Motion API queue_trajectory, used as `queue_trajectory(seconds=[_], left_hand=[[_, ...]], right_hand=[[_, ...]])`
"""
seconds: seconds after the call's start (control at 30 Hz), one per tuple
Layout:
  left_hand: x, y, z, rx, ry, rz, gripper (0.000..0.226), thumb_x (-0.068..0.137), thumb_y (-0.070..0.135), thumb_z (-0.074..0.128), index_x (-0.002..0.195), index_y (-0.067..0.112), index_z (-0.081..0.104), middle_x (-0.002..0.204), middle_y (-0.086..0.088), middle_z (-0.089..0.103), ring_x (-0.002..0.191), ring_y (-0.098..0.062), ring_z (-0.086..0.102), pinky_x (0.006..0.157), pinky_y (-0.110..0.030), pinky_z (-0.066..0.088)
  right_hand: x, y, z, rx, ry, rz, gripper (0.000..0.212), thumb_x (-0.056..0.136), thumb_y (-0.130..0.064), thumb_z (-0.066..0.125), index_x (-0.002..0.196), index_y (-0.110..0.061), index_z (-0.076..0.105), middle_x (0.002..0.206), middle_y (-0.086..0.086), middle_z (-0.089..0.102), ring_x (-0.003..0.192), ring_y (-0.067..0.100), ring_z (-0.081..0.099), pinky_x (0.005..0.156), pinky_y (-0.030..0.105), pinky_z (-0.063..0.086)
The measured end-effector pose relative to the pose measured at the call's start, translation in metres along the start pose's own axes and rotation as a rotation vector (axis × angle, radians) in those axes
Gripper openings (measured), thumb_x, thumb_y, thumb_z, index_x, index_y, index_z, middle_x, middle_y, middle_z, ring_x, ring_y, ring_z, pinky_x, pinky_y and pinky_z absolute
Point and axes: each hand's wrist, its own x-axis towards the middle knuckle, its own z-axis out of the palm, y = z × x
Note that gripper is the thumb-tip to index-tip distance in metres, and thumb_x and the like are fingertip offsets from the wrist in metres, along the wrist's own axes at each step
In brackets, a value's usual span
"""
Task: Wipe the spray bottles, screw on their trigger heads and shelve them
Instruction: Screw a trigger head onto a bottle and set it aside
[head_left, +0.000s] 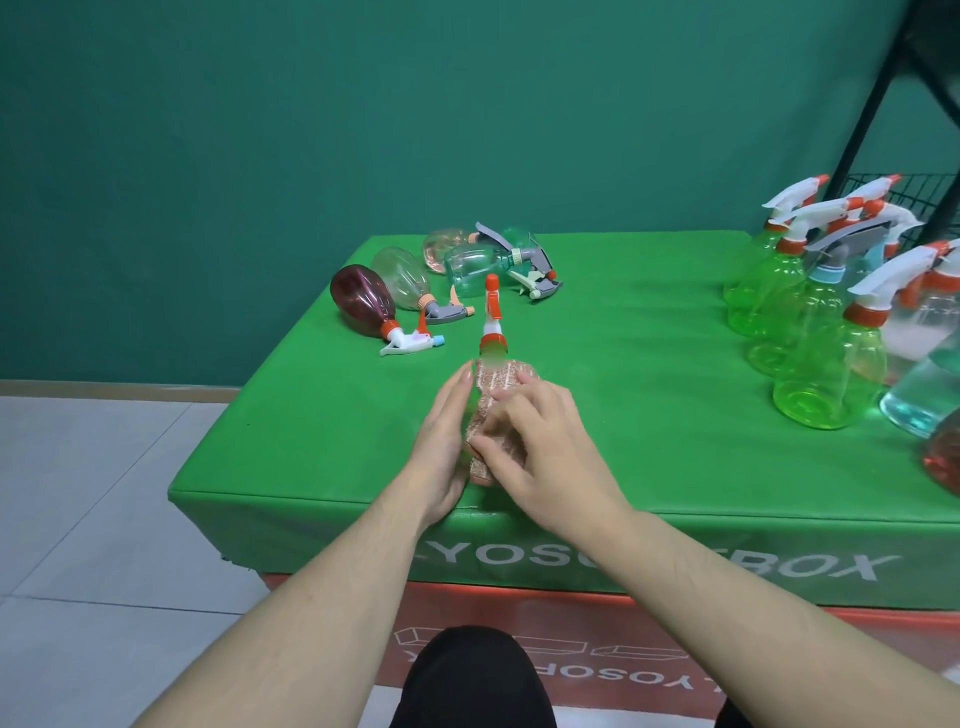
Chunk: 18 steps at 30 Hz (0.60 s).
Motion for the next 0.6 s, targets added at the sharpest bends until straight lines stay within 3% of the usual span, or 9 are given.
queue_trajectory(seconds=[0.1, 0.17, 0.23, 0.4, 0.6], left_hand=[[-0.001, 0.000, -0.002, 0.000, 0.030, 0.000, 0.050, 0.095, 0.056, 0.063, 0.136, 0.027, 0.061, 0.131, -0.011, 0.070, 0.122, -0.031, 0.067, 0.103, -0.052, 0.054], [-0.003, 0.002, -0.002, -0.020, -0.002, -0.023, 0.072, 0.086, 0.063, 0.071, 0.142, 0.019, 0.058, 0.136, -0.014, 0.067, 0.126, -0.032, 0.064, 0.108, -0.051, 0.051], [-0.003, 0.003, -0.003, -0.063, -0.042, -0.036, 0.079, 0.086, 0.063, 0.071, 0.146, 0.015, 0.054, 0.141, -0.016, 0.063, 0.131, -0.032, 0.061, 0.112, -0.049, 0.047], [-0.003, 0.004, -0.002, -0.079, -0.077, -0.072, 0.057, 0.103, 0.052, 0.049, 0.147, 0.017, 0.055, 0.140, -0.013, 0.064, 0.132, -0.028, 0.061, 0.109, -0.043, 0.046], [-0.010, 0.008, -0.001, -0.067, -0.071, -0.057, 0.043, 0.109, 0.043, 0.039, 0.135, 0.021, 0.066, 0.129, -0.005, 0.072, 0.118, -0.018, 0.069, 0.095, -0.037, 0.054]], right_hand=[[0.003, -0.005, 0.001, -0.033, 0.050, 0.000, 0.041, 0.090, -0.032, 0.066, 0.123, -0.013, 0.051, 0.119, 0.006, 0.054, 0.118, 0.028, 0.045, 0.107, 0.036, 0.035], [0.005, -0.010, 0.003, -0.065, 0.042, 0.021, 0.051, 0.088, -0.031, 0.063, 0.132, -0.009, 0.051, 0.129, 0.006, 0.052, 0.123, 0.027, 0.042, 0.111, 0.039, 0.035], [0.005, -0.012, 0.005, -0.121, 0.010, 0.044, 0.058, 0.088, -0.035, 0.055, 0.140, -0.010, 0.050, 0.143, 0.005, 0.046, 0.136, 0.025, 0.036, 0.118, 0.041, 0.030], [0.010, -0.013, 0.012, -0.141, -0.089, 0.099, 0.064, 0.095, -0.041, 0.039, 0.154, -0.018, 0.035, 0.166, 0.003, 0.020, 0.156, 0.020, 0.004, 0.127, 0.044, 0.012], [0.039, -0.018, 0.008, -0.131, -0.154, 0.200, 0.064, 0.101, -0.038, 0.043, 0.159, -0.018, 0.025, 0.168, 0.002, 0.013, 0.155, 0.023, 0.004, 0.127, 0.042, 0.009]])
